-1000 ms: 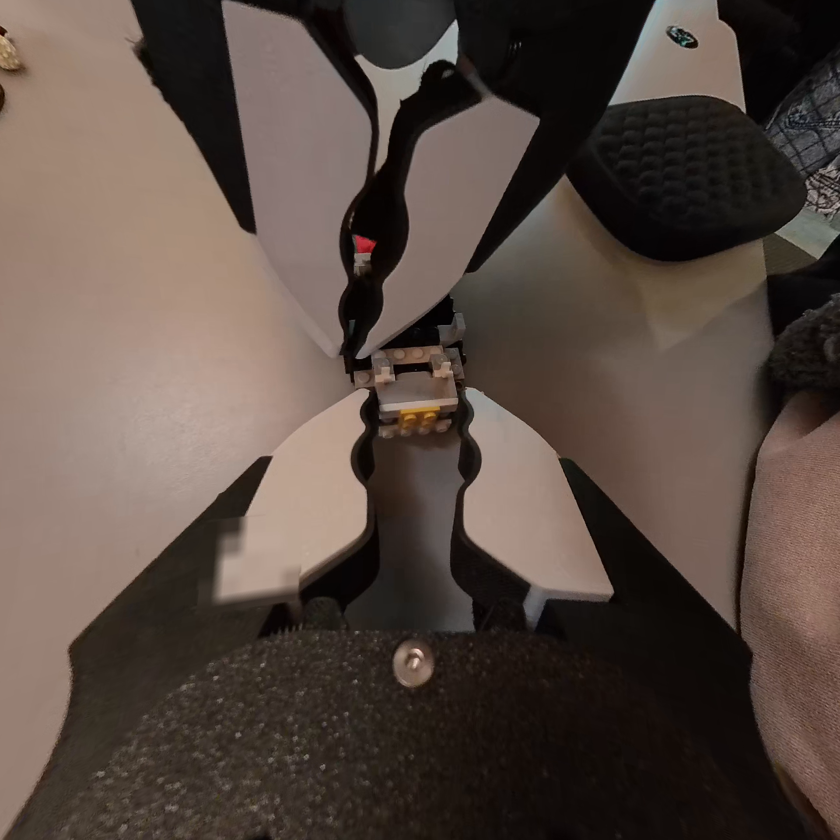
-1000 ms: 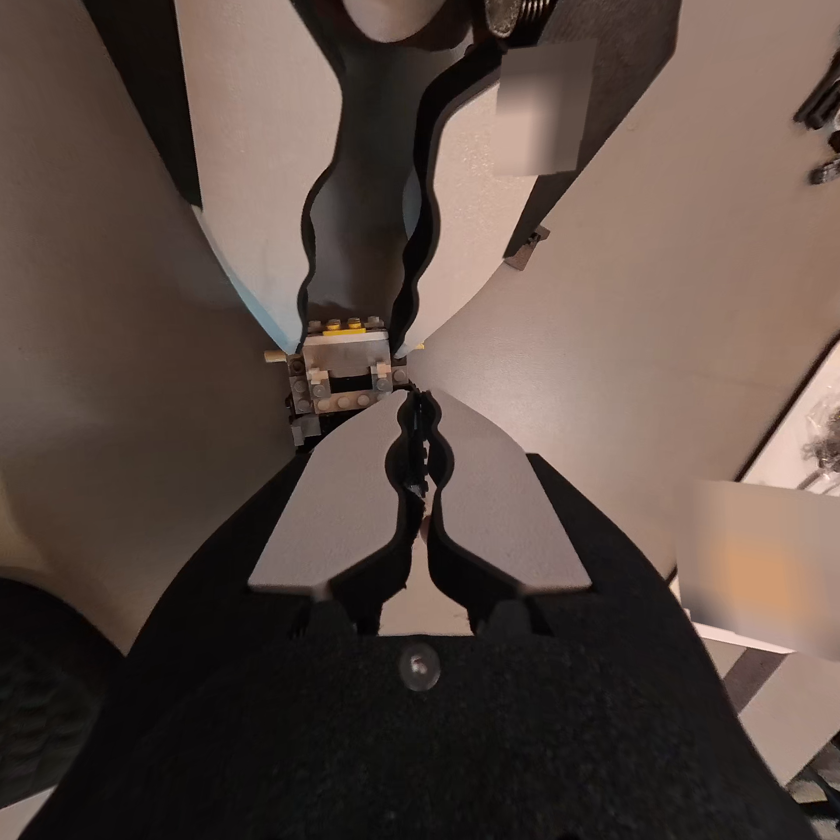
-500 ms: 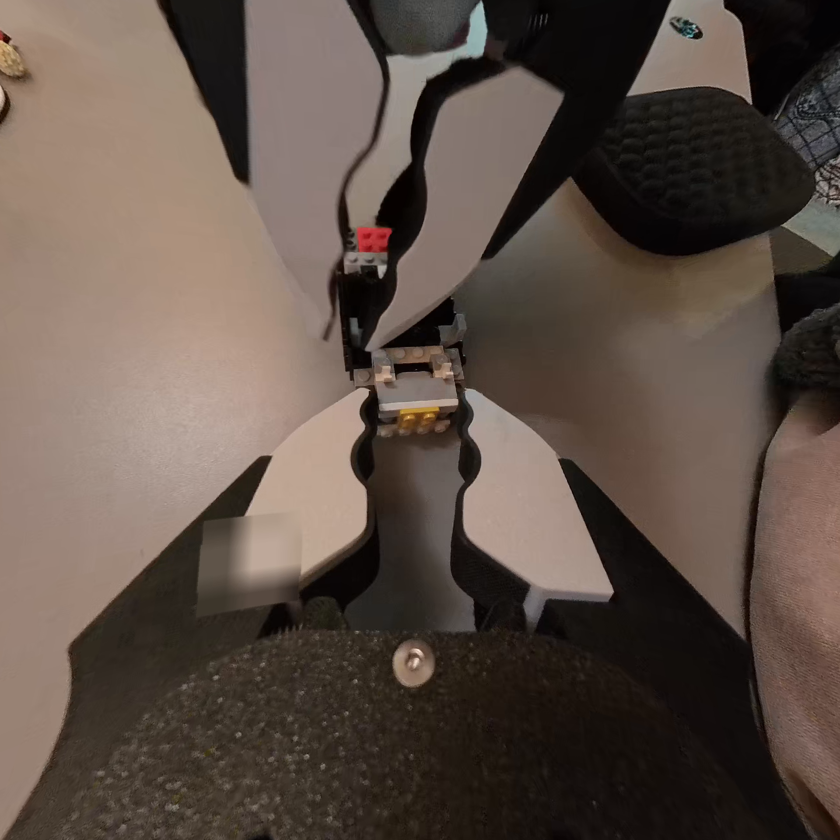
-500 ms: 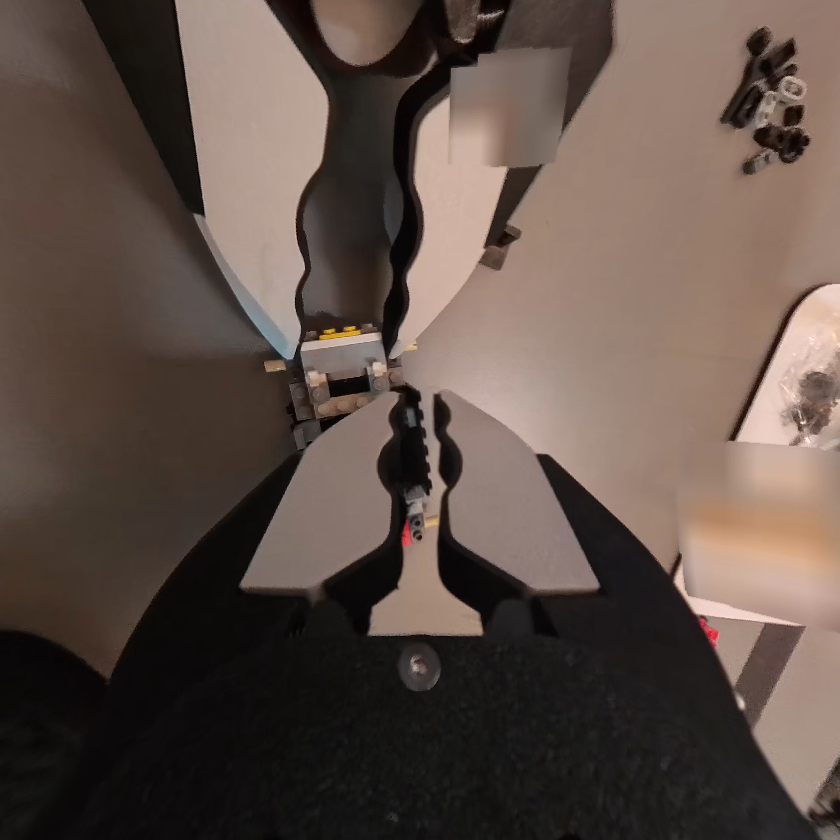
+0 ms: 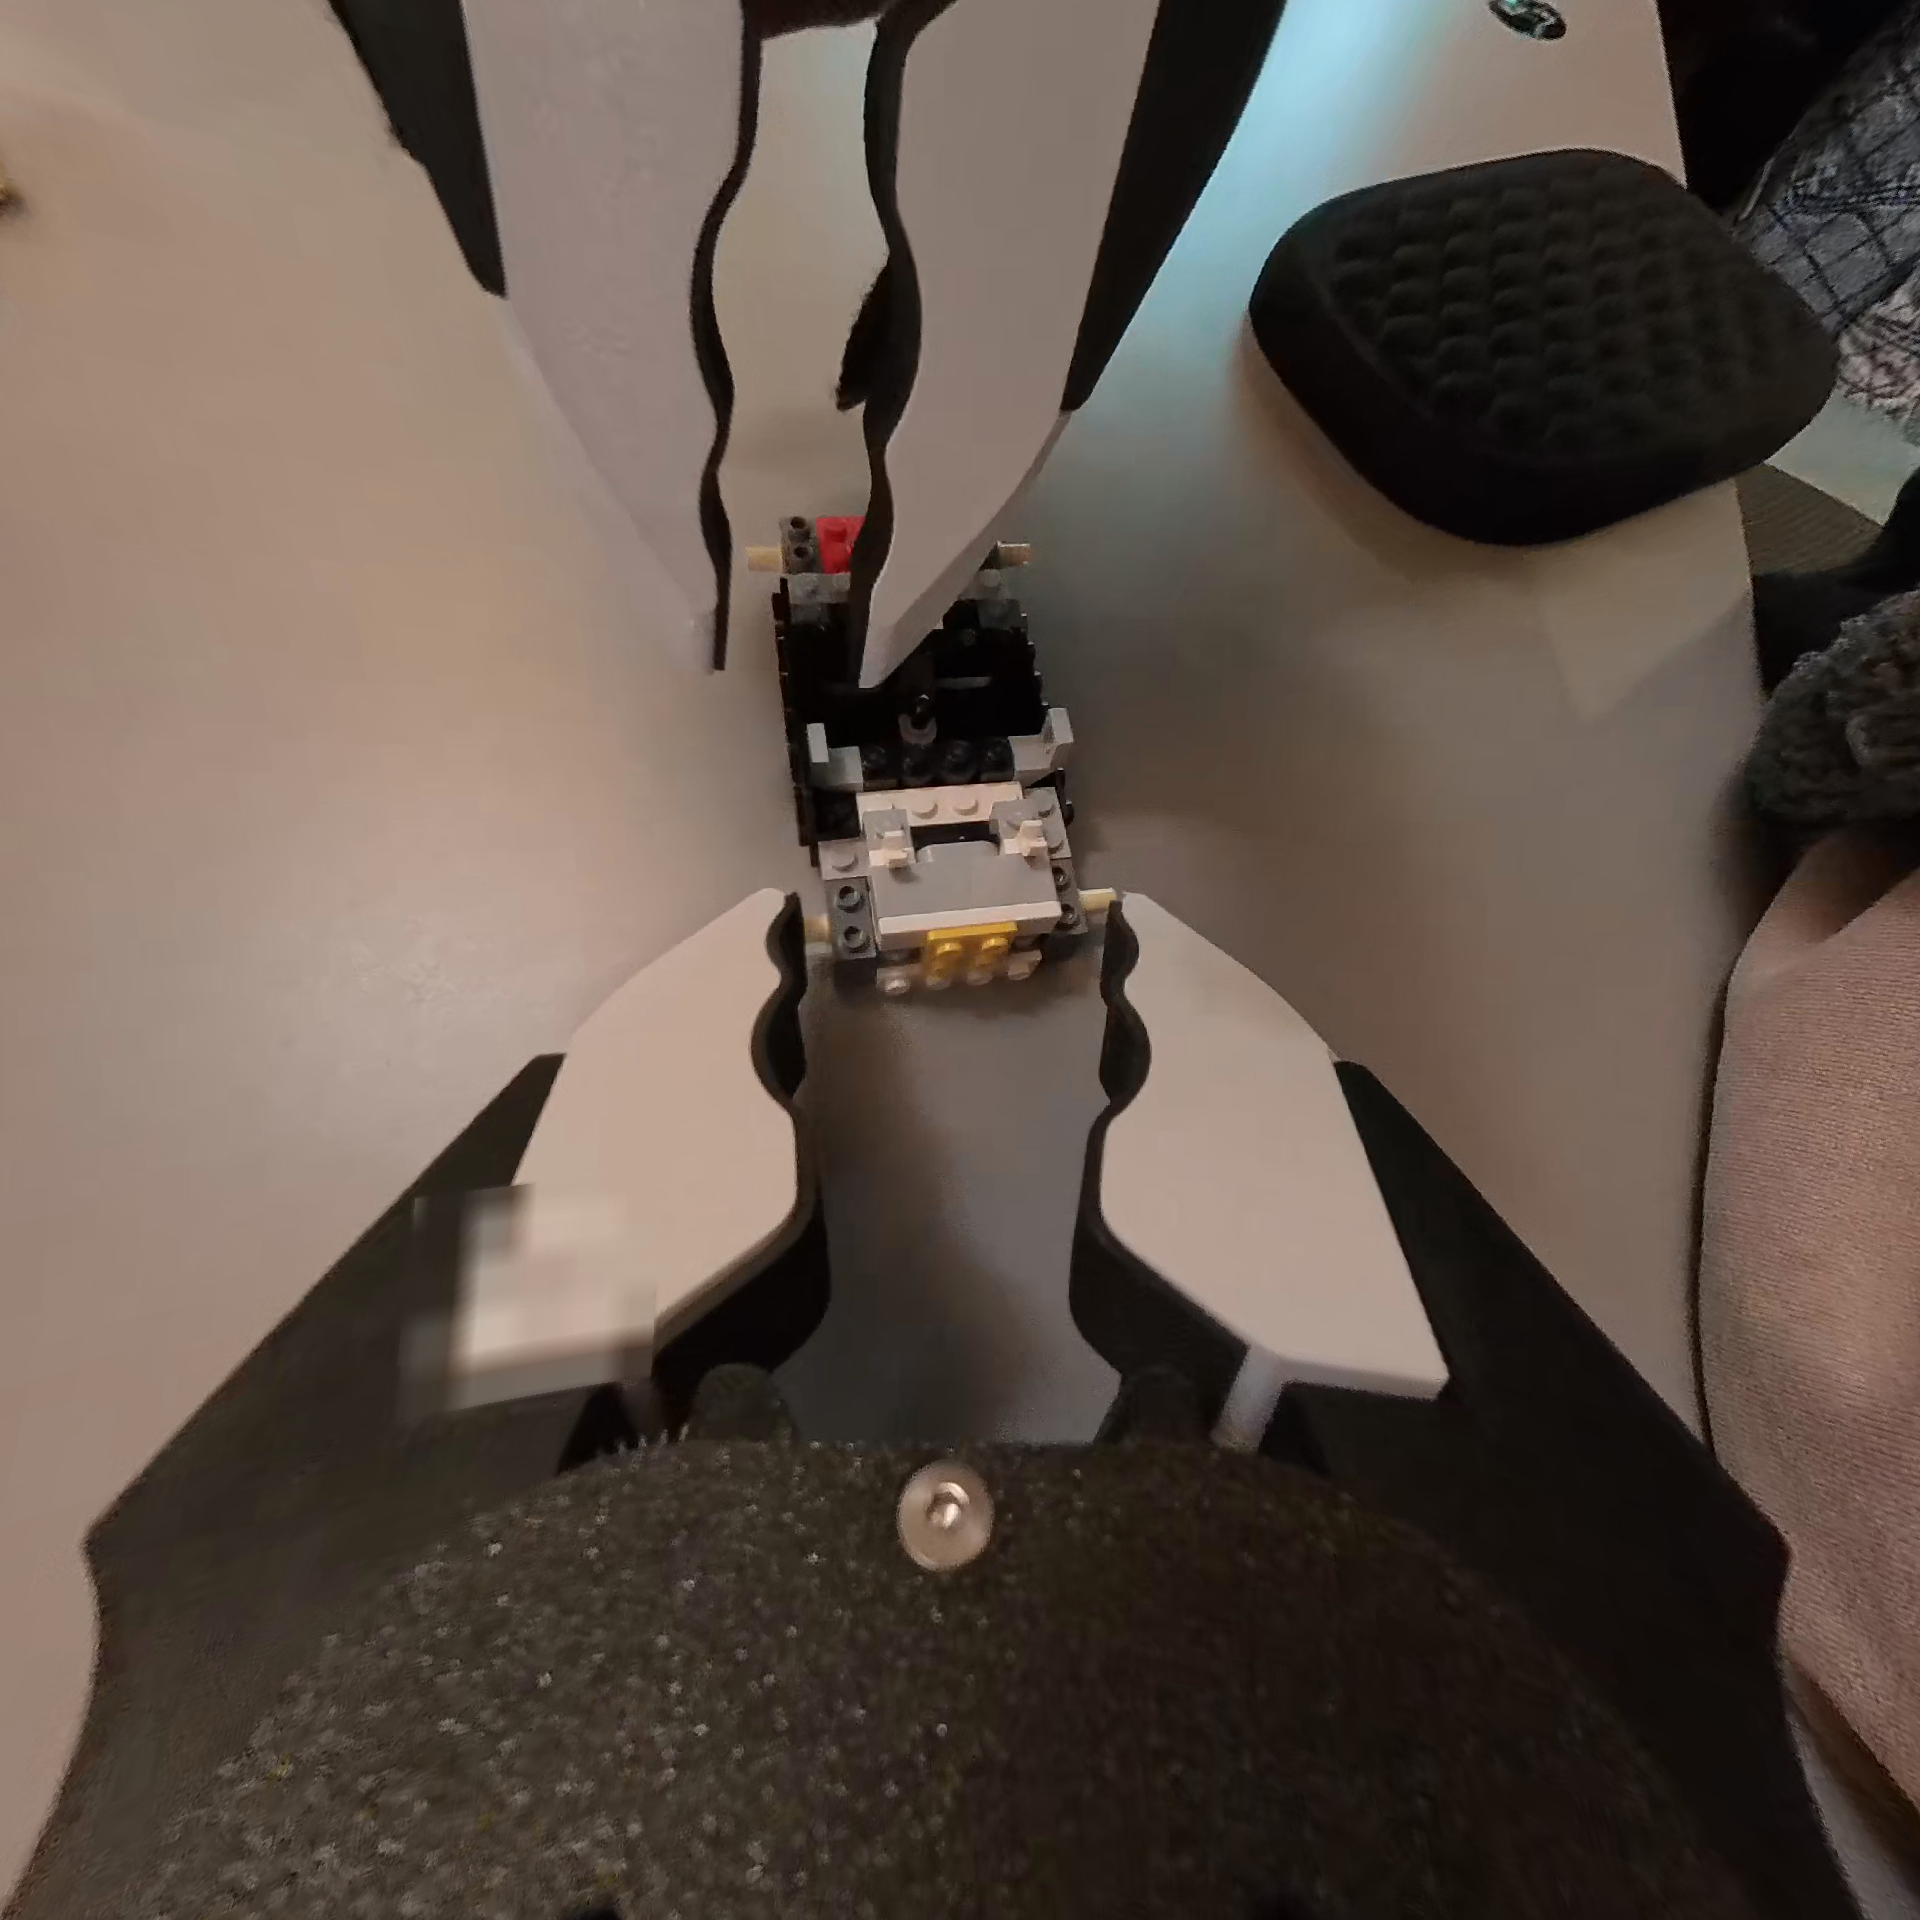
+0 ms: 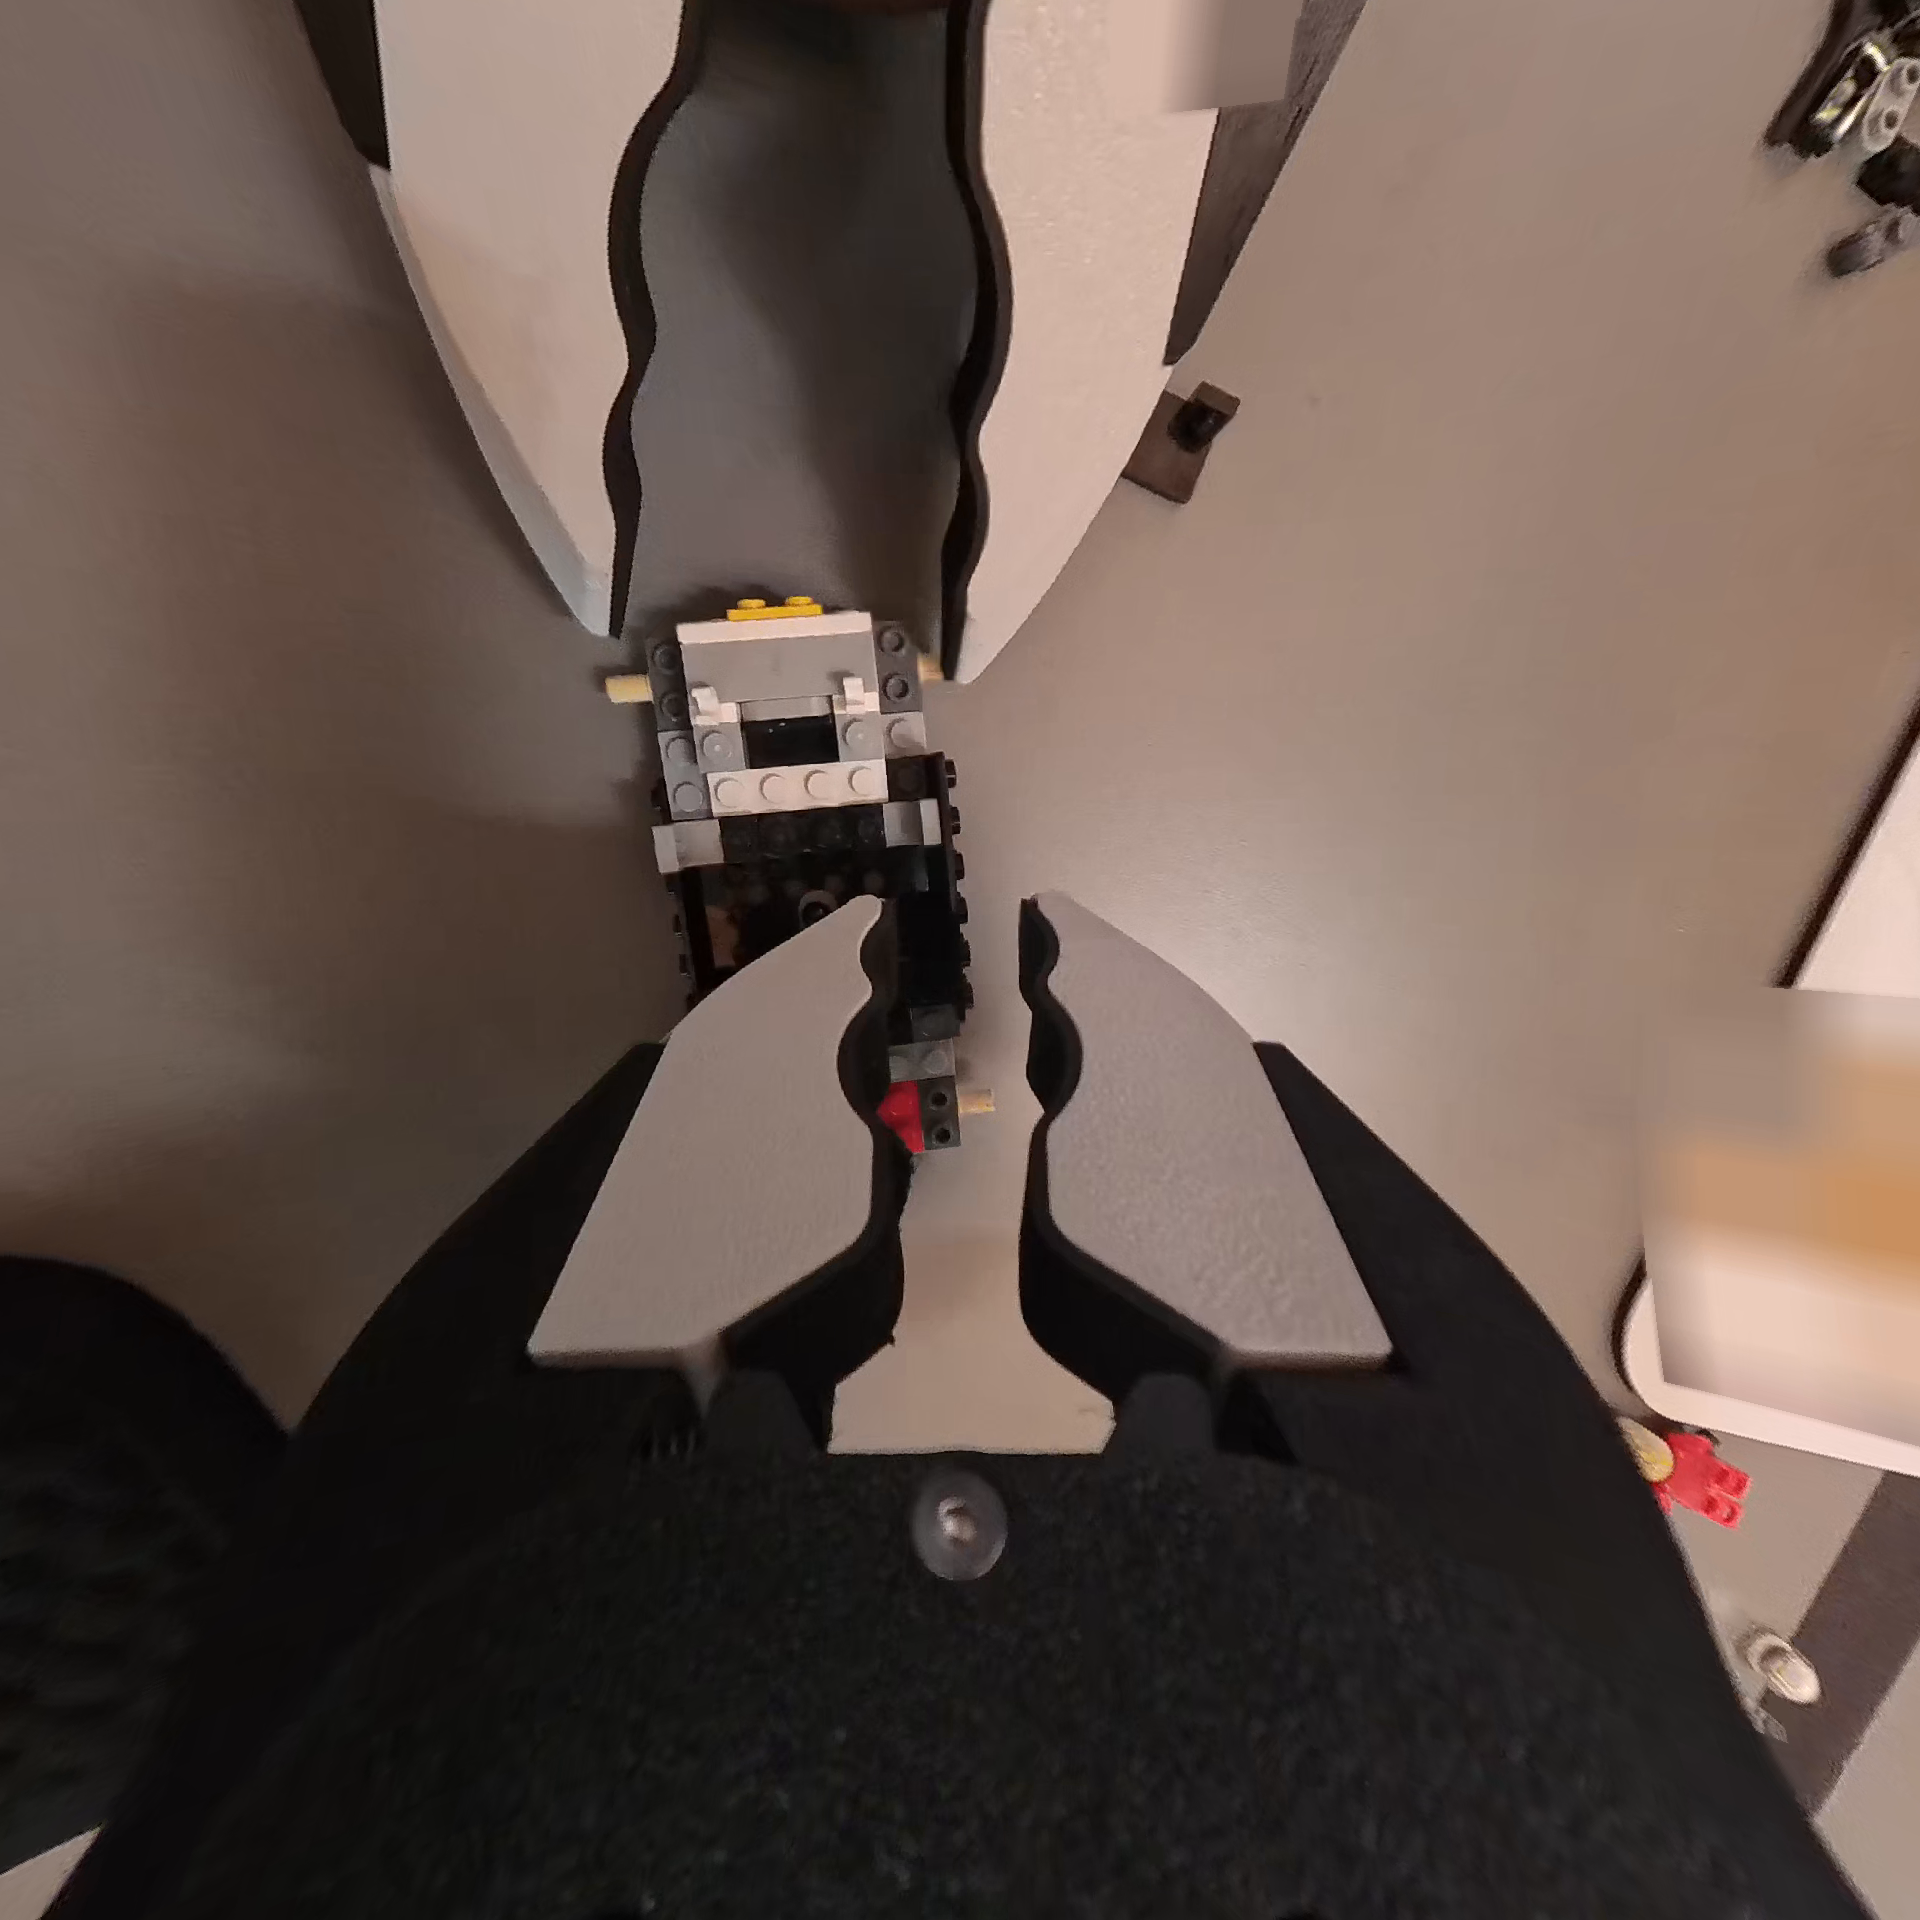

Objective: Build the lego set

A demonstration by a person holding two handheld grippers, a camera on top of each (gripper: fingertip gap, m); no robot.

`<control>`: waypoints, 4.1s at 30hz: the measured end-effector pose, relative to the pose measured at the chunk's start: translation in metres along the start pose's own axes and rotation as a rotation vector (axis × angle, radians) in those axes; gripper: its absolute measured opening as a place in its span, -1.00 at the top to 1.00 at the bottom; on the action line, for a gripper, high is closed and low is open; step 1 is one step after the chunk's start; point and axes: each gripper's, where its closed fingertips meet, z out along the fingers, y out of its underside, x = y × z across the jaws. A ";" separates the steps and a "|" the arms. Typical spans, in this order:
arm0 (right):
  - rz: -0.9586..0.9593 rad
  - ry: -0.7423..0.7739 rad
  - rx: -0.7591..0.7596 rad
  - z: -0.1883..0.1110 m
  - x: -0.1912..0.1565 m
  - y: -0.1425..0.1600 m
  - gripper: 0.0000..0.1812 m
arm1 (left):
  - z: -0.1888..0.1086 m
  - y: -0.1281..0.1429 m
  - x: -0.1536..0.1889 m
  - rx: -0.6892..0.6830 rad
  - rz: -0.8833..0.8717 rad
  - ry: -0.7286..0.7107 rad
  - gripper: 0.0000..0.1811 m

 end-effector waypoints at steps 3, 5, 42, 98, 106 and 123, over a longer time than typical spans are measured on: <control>0.005 -0.006 0.008 0.003 0.000 0.003 0.77 | 0.001 0.001 -0.001 0.001 -0.016 0.007 0.39; 0.006 -0.010 0.019 0.004 -0.001 0.004 0.80 | 0.003 0.002 -0.002 -0.006 -0.020 0.011 0.40; -0.056 0.024 -0.089 0.001 -0.004 0.016 0.96 | 0.003 0.001 -0.003 0.002 0.019 0.003 0.53; 0.251 0.081 0.097 -0.002 -0.039 0.017 0.22 | 0.006 -0.001 0.014 0.003 0.179 0.062 0.53; 0.341 0.101 0.089 0.004 -0.050 0.028 0.37 | 0.008 -0.006 0.003 -0.050 0.274 -0.037 0.53; 0.746 0.129 0.386 -0.018 -0.082 0.006 0.41 | 0.012 -0.027 -0.074 -0.138 0.255 -0.416 0.64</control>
